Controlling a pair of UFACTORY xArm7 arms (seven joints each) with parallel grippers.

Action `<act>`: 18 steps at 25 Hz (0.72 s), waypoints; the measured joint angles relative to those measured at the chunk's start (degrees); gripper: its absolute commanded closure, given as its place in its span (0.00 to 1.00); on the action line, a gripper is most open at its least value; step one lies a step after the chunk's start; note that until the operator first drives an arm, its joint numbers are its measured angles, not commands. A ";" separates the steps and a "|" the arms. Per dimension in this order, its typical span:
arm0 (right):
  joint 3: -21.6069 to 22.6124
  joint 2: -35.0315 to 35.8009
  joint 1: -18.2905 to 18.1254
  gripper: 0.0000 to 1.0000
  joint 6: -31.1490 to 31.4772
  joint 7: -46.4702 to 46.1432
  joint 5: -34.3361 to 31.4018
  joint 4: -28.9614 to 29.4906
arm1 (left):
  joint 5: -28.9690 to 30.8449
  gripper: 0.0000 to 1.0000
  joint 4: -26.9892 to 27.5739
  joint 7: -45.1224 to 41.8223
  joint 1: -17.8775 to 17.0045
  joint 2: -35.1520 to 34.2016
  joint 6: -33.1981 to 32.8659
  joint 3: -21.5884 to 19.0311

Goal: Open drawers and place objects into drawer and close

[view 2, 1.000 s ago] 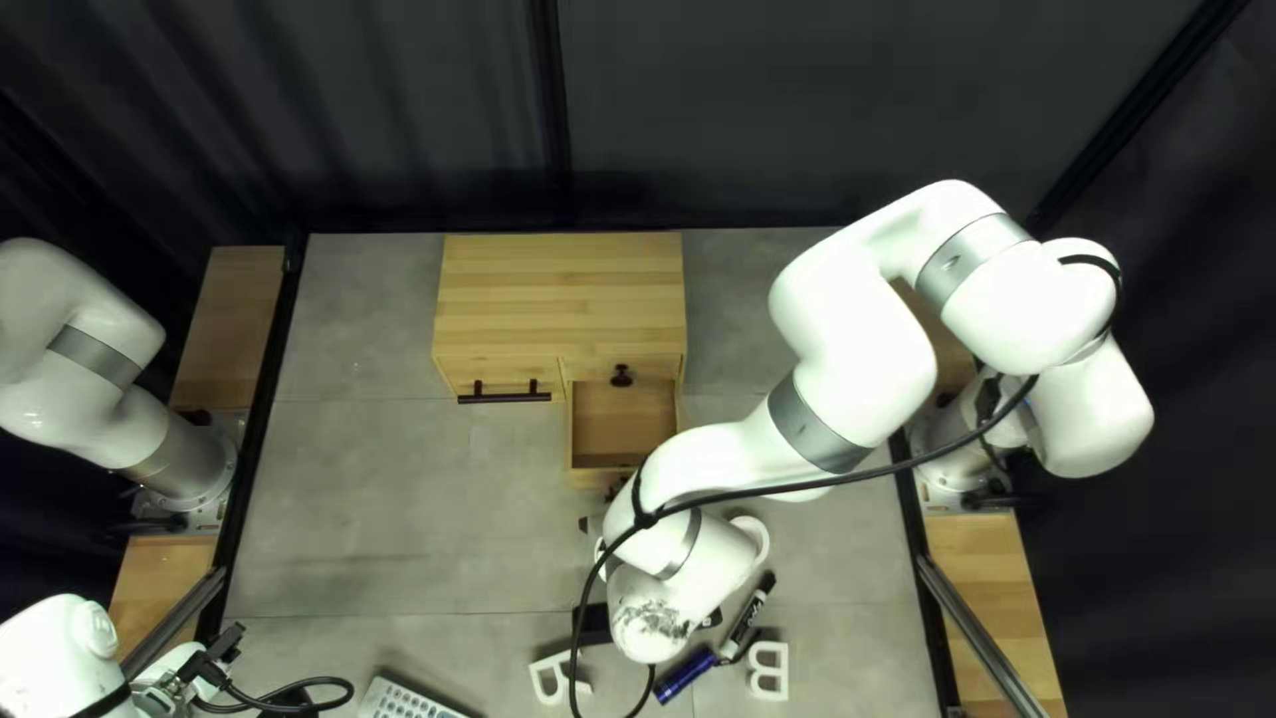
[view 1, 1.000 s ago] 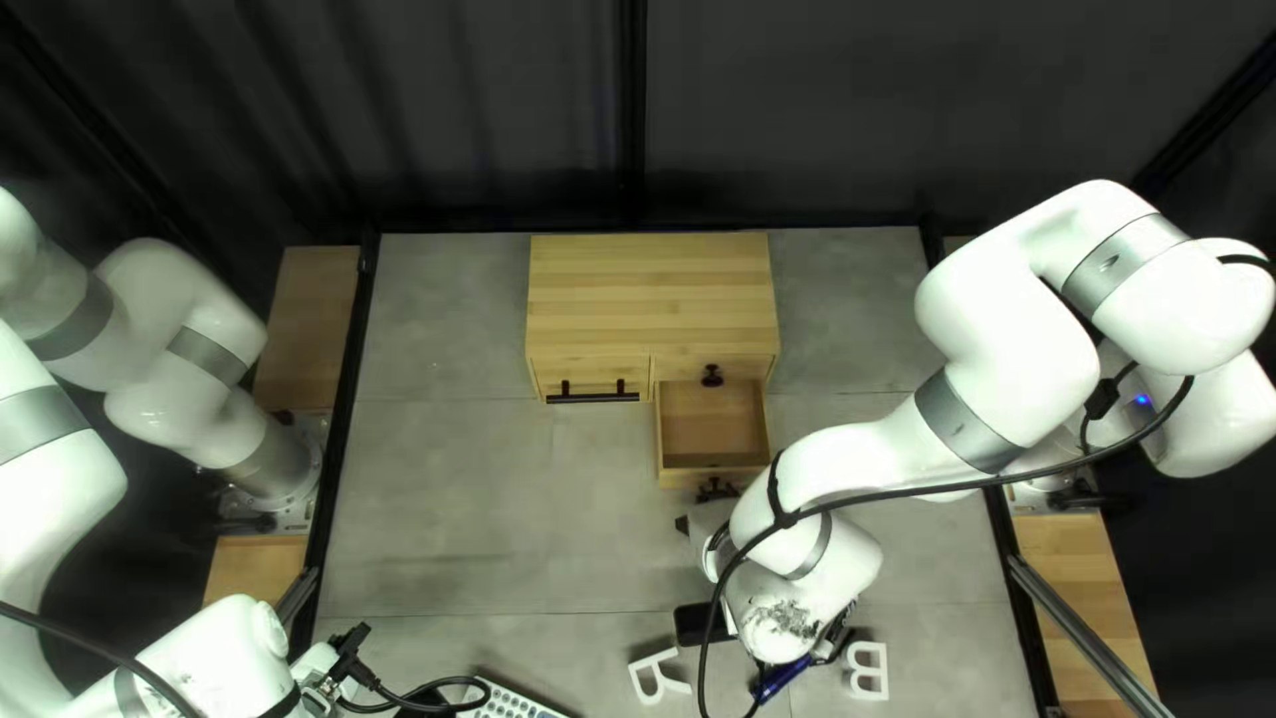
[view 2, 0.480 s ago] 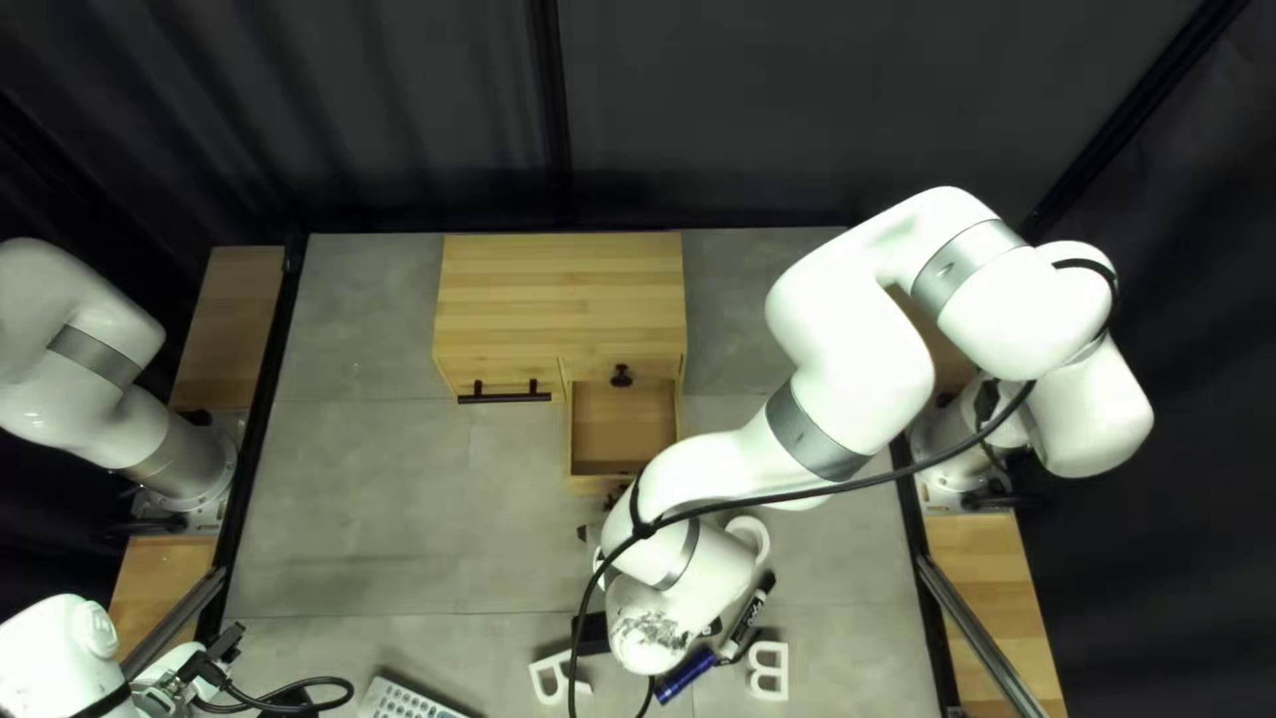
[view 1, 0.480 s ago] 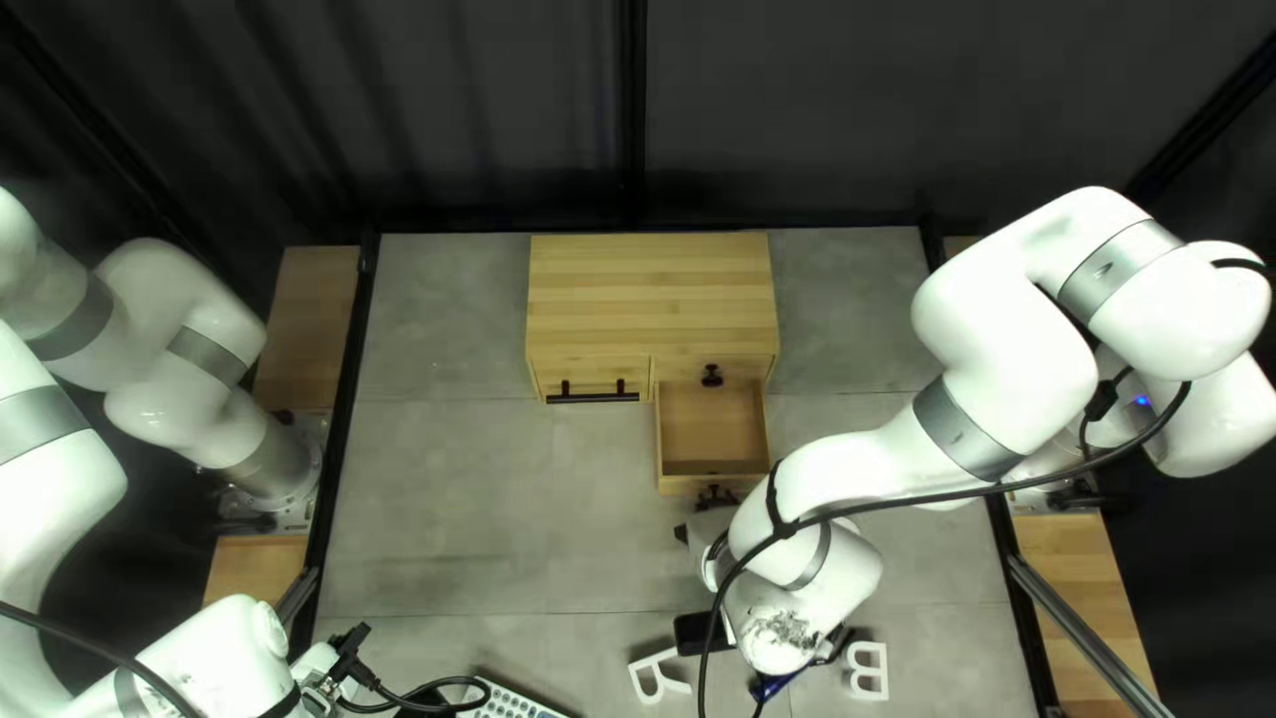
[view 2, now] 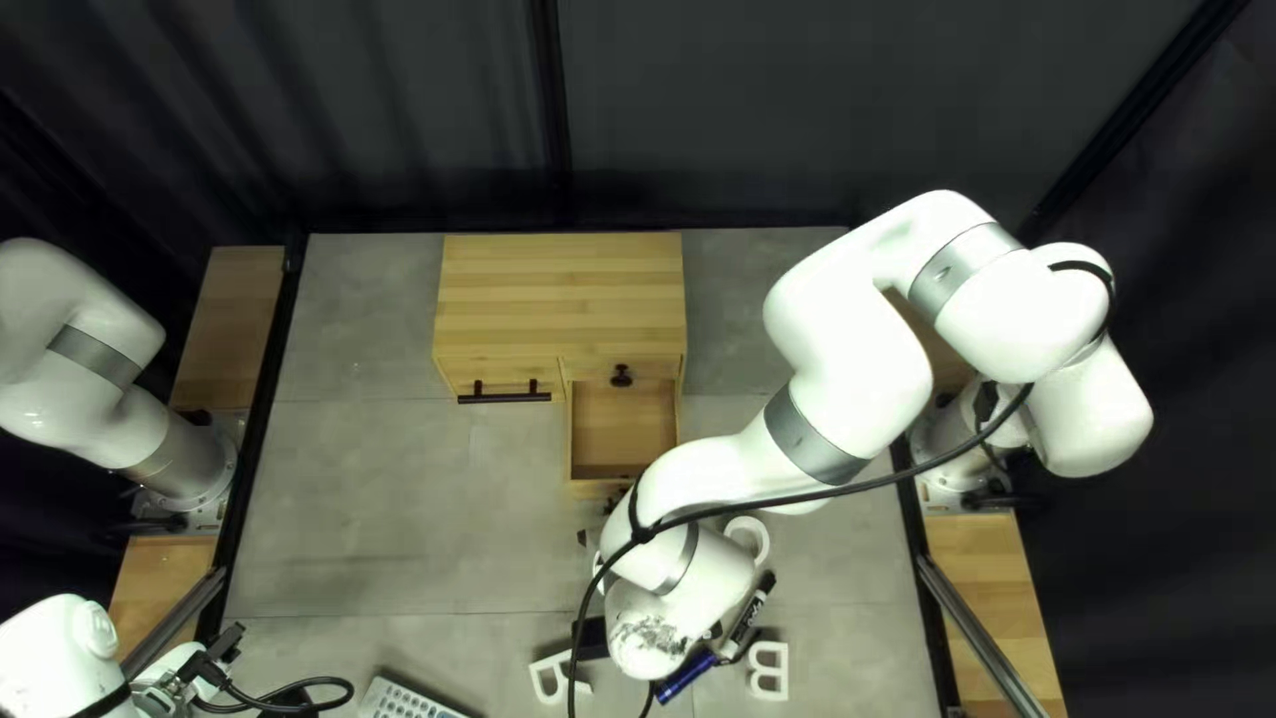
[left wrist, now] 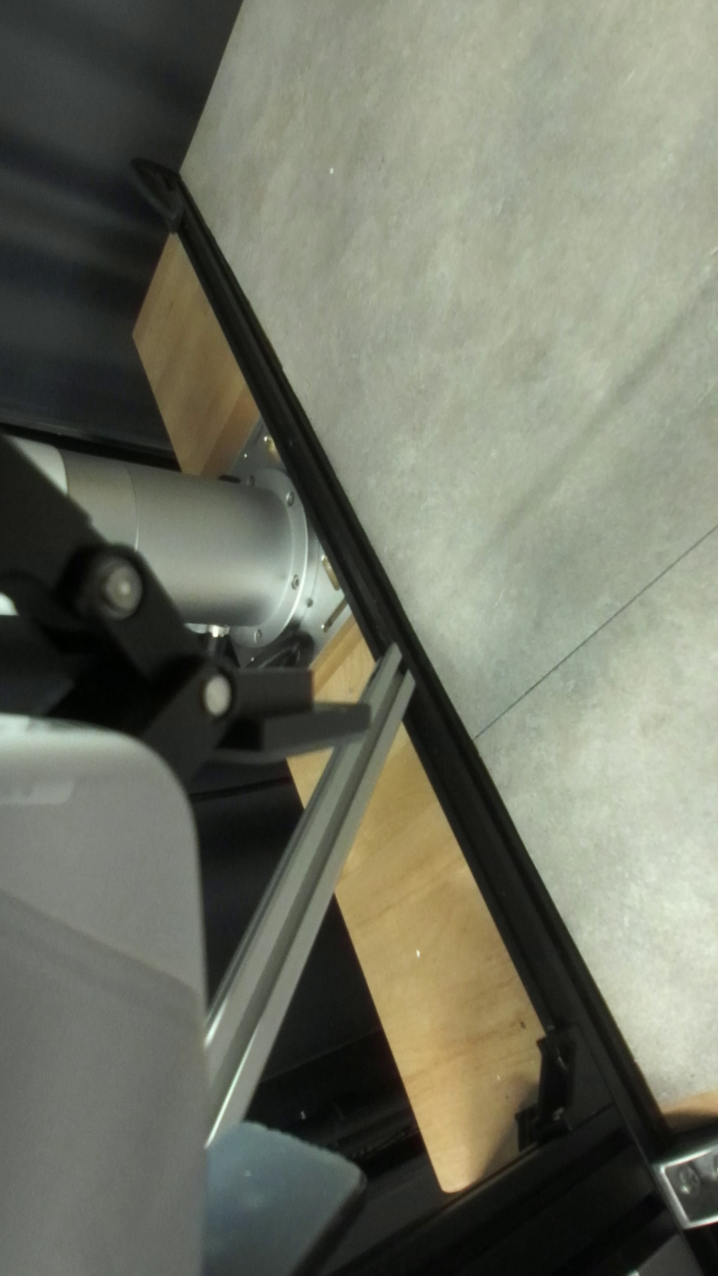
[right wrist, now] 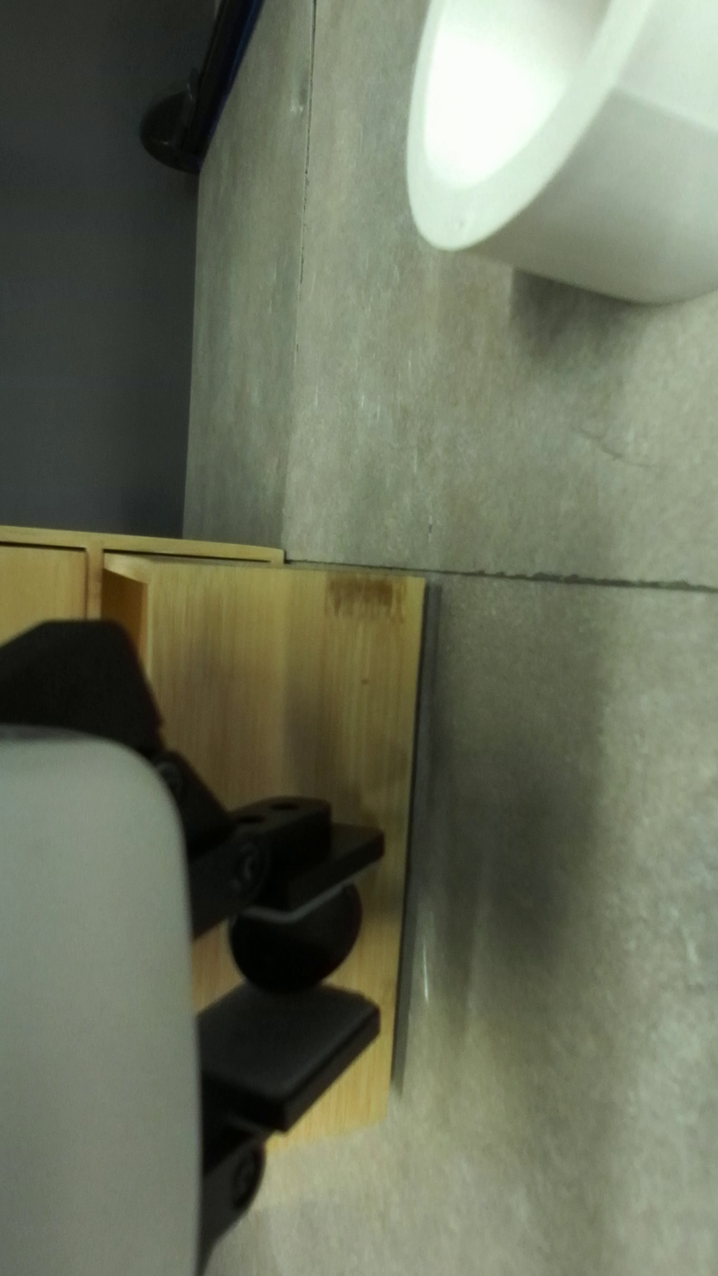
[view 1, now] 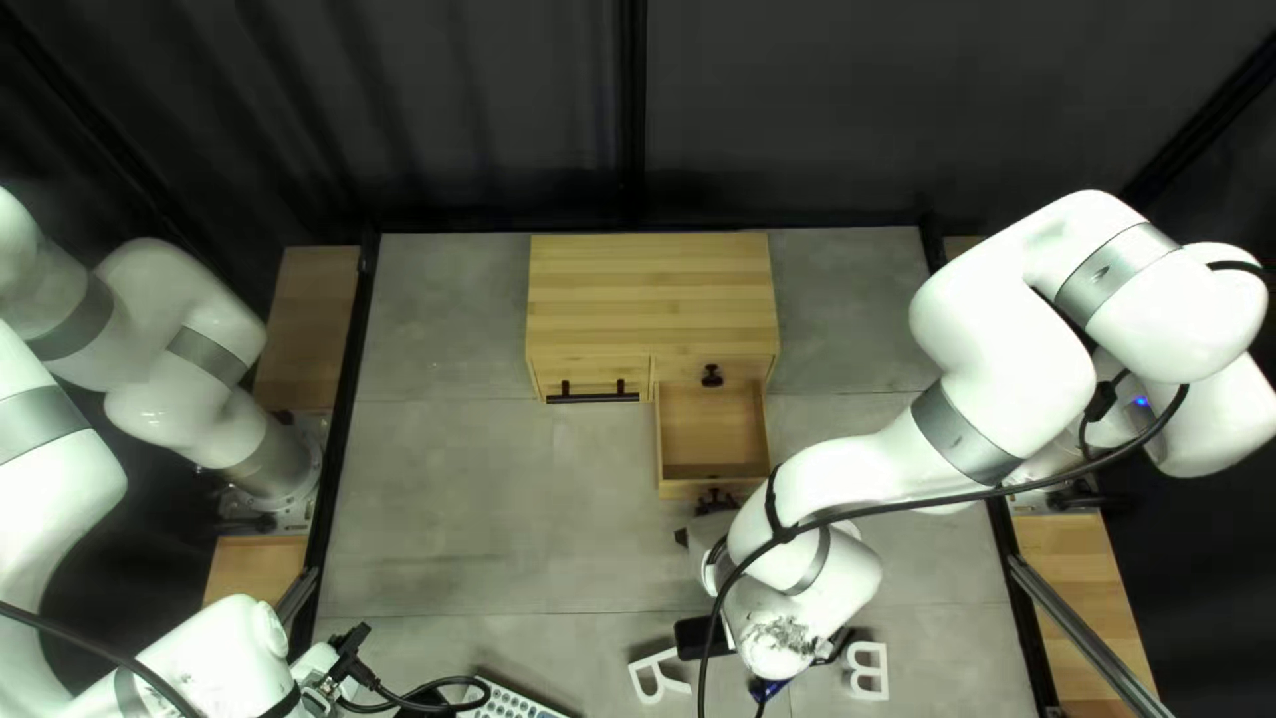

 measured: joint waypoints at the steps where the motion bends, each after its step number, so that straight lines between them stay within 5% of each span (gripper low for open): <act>1: 0.02 0.01 0.00 0.10 0.03 -0.04 0.04 0.04 | 0.00 0.00 0.00 0.00 0.00 0.00 0.00 0.00; 2: 0.03 0.01 0.00 0.00 0.04 -0.07 0.07 0.06 | 0.00 0.00 0.00 0.00 0.00 0.00 0.00 0.00; 18: 2.26 -3.71 1.61 0.00 8.65 -1.47 6.59 4.68 | 0.00 0.00 0.00 0.00 0.00 0.00 0.00 0.00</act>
